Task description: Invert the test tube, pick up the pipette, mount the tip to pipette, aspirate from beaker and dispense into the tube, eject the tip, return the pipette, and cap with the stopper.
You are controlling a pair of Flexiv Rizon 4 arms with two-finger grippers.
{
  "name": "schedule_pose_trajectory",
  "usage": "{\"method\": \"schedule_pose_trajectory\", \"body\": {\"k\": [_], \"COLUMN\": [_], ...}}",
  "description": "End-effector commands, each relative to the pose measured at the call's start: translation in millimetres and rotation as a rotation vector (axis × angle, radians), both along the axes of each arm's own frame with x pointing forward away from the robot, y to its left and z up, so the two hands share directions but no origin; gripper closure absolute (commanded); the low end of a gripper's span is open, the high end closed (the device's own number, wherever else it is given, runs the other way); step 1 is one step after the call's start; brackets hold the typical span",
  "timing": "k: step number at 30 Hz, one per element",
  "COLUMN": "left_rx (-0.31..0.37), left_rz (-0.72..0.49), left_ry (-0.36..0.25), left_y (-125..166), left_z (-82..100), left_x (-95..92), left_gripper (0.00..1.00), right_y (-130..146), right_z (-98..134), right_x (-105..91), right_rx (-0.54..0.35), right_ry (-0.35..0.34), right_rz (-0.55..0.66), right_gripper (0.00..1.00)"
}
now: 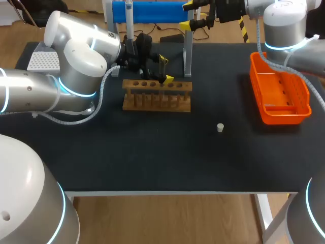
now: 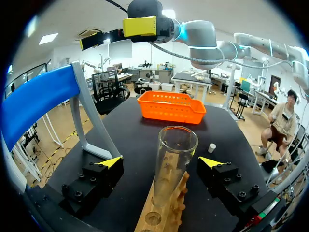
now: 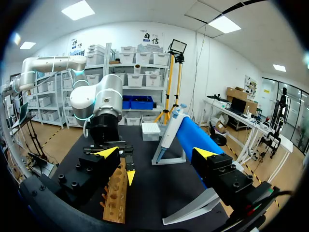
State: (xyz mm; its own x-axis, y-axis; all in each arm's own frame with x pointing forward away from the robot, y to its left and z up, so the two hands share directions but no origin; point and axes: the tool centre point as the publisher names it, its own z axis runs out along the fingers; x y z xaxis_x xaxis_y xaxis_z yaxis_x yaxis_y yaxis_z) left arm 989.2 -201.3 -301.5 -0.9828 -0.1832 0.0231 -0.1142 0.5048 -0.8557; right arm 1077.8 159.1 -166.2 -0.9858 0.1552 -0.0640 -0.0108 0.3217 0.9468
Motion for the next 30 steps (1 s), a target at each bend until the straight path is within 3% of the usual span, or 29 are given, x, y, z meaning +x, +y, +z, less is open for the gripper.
{"method": "schedule_pose_trajectory", "body": {"k": [1, 19, 25, 30], "left_rx": [0.0, 0.0, 0.0, 0.0], "left_rz": [0.002, 0.002, 0.002, 0.002], "left_ry": [-0.001, -0.001, -0.001, -0.001], "left_y": [0, 0, 0, 0], "left_z": [0.1, 0.1, 0.1, 0.1], "left_x": [-0.7, -0.7, -0.7, -0.7], "left_gripper": [0.0, 0.0, 0.0, 0.0], "right_y": [-1, -1, -39, -80], "right_z": [1, 1, 8, 9], "right_x": [0.5, 0.5, -21.0, -49.8], "right_rx": [-0.003, -0.003, -0.012, -0.03], "right_ry": [0.002, 0.002, -0.005, -0.022], "right_rz": [0.003, 0.003, -0.01, -0.03], "right_gripper": [0.0, 0.0, 0.0, 0.0]}}
